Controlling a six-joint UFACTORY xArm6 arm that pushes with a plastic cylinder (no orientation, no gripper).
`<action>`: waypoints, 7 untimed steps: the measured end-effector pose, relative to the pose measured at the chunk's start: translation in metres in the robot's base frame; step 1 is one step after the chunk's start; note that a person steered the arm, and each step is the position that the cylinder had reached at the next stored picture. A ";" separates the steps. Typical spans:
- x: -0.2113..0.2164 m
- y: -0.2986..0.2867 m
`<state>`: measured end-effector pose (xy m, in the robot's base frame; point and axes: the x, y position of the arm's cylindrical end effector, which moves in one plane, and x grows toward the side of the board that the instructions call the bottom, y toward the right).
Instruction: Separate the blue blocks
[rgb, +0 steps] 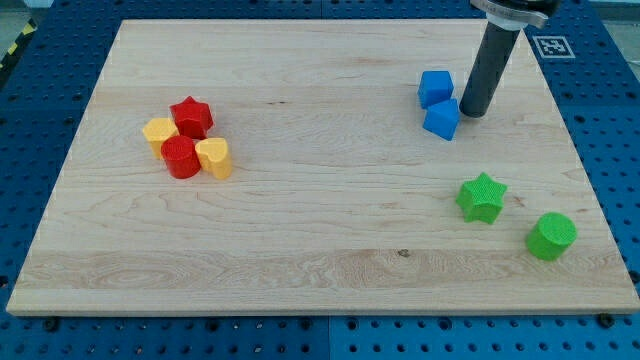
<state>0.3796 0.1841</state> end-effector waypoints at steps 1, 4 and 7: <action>0.000 -0.026; 0.009 -0.062; 0.018 -0.069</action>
<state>0.3977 0.1148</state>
